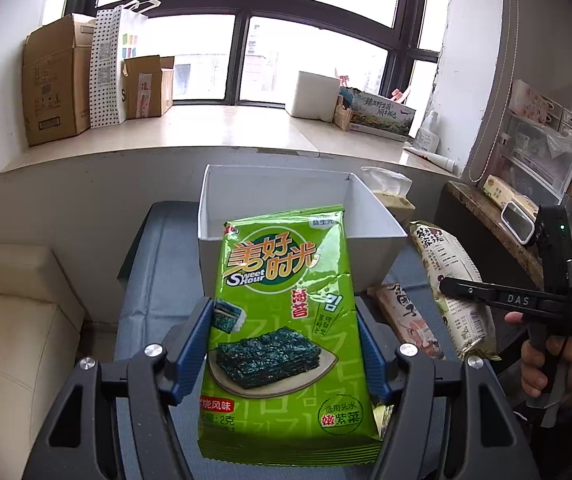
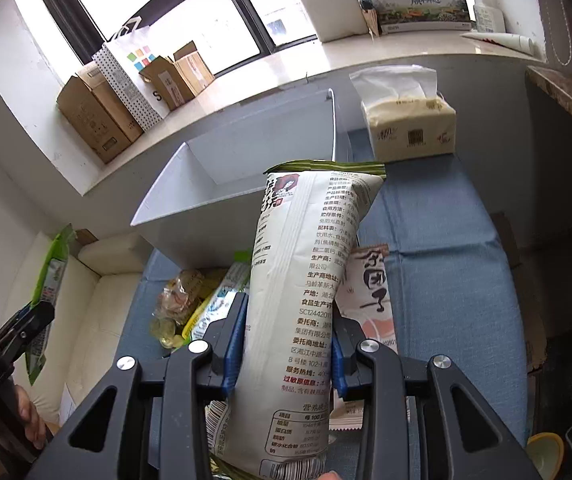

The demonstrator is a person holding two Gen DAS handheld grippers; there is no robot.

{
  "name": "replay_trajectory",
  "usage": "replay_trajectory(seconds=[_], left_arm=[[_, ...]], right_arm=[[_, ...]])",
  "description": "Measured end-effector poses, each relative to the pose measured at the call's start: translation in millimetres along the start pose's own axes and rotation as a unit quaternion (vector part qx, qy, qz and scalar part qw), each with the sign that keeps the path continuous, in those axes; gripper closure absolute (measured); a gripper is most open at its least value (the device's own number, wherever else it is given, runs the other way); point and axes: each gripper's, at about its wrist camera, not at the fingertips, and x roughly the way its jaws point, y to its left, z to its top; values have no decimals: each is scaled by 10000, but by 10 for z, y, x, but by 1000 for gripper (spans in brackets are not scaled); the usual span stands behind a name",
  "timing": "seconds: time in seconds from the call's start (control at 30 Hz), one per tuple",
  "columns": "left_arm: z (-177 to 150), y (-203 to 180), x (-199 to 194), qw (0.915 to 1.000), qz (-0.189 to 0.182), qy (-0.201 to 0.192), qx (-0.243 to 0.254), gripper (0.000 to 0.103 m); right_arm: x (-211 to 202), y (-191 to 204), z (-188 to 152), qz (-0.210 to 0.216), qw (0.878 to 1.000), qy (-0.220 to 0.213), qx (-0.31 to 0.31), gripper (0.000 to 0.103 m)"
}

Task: Organize snacks
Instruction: 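Carry both bags into the white box and open both tools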

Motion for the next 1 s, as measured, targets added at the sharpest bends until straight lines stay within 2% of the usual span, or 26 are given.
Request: replay_trajectory(seconds=[0.17, 0.27, 0.33, 0.47, 0.53, 0.57, 0.6, 0.63, 0.67, 0.73, 0.83, 1.0], left_arm=[[620, 29, 402, 9998, -18, 75, 162, 32], [1009, 29, 831, 9987, 258, 222, 377, 32], [1198, 59, 1170, 9975, 431, 362, 428, 32], [1341, 159, 1779, 9954, 558, 724, 276, 32], [1334, 203, 1975, 9949, 588, 807, 132, 30], [1318, 211, 2055, 9941, 683, 831, 138, 21], [1293, 224, 2129, 9929, 784, 873, 173, 3], [1264, 237, 2185, 9923, 809, 909, 216, 0], [1230, 257, 2218, 9920, 822, 922, 251, 0], [1159, 313, 2244, 9912, 829, 1010, 228, 0], [1087, 378, 2190, 9925, 746, 957, 142, 0], [1062, 319, 1899, 9947, 791, 623, 214, 0]], right_arm=[[7, 147, 572, 99, 9995, -232, -183, 65], [250, 263, 991, 182, 9990, -142, -374, 65], [455, 348, 1254, 19, 9983, -44, -586, 65], [943, 380, 1664, -391, 9961, 223, -761, 65], [1157, 340, 1771, -349, 9957, 367, -780, 64], [1246, 304, 1799, -308, 9956, 477, -748, 60], [1319, 269, 1825, -309, 9959, 533, -667, 53], [1354, 241, 1834, -355, 9959, 542, -626, 24], [1349, 207, 1821, -412, 9963, 461, -594, 1], [1262, 159, 1804, -388, 9975, 189, -565, 0], [1129, 118, 1767, -390, 9972, 40, -643, 0], [853, 115, 1718, -409, 9959, -287, -759, 0]])
